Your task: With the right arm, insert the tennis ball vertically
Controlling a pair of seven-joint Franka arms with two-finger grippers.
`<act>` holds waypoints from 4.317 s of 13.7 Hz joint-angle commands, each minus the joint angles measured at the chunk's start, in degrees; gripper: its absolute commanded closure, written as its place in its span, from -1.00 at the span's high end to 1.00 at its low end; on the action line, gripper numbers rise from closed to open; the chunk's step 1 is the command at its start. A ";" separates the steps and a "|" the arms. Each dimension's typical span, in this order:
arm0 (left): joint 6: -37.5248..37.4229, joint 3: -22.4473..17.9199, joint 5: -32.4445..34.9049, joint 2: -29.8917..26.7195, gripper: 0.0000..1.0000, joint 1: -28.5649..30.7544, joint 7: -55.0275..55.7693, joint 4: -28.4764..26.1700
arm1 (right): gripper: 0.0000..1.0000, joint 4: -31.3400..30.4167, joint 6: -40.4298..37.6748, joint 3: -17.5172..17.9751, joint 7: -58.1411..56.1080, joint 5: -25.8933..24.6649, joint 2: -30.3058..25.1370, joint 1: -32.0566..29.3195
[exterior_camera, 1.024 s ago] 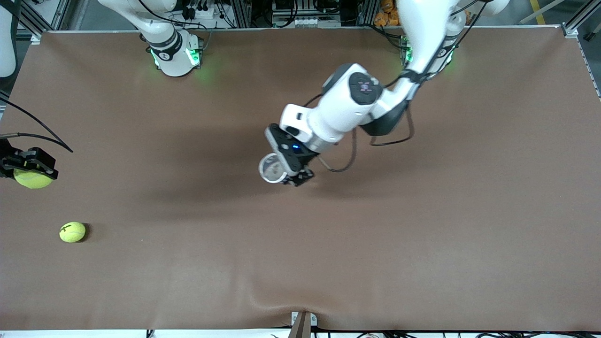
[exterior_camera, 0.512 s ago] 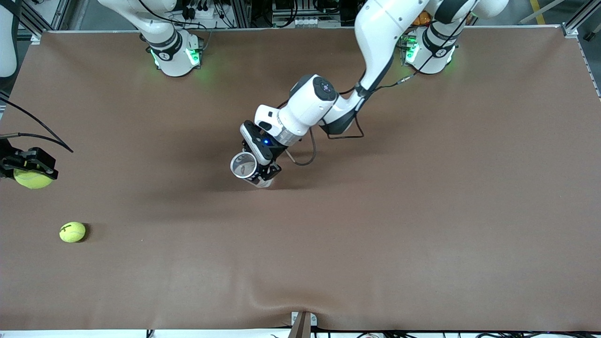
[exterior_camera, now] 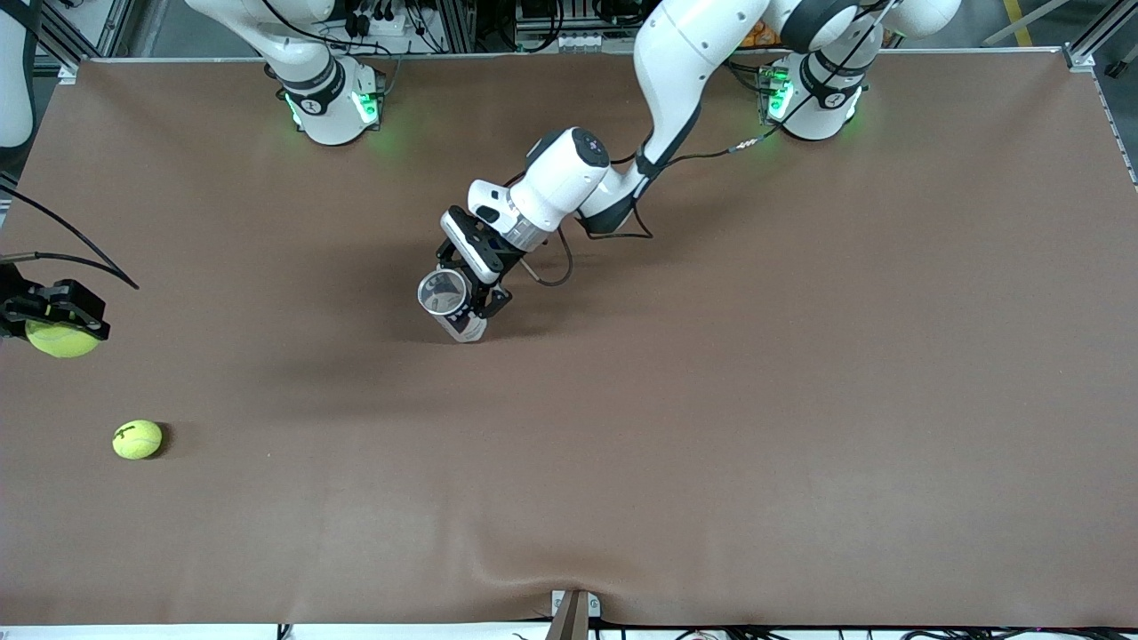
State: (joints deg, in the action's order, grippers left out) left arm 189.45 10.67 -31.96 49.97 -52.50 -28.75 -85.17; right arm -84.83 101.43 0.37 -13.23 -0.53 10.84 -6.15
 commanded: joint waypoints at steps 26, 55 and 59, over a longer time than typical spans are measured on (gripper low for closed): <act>3.12 -0.38 -3.03 1.71 0.62 -1.91 0.80 1.06 | -1.00 -11.75 7.21 0.07 39.25 5.98 4.02 25.92; 4.00 -0.38 -3.03 2.94 0.62 -2.35 0.89 1.23 | 1.00 -17.30 4.04 0.33 39.34 9.41 4.19 33.40; 4.00 -0.47 -3.03 2.94 0.64 -2.35 0.89 1.23 | 1.00 -17.21 3.95 0.33 39.34 9.41 4.10 33.22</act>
State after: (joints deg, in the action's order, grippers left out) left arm 192.96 10.63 -33.59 51.36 -54.04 -28.69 -85.09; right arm -100.76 105.20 0.88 25.48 7.83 16.43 26.98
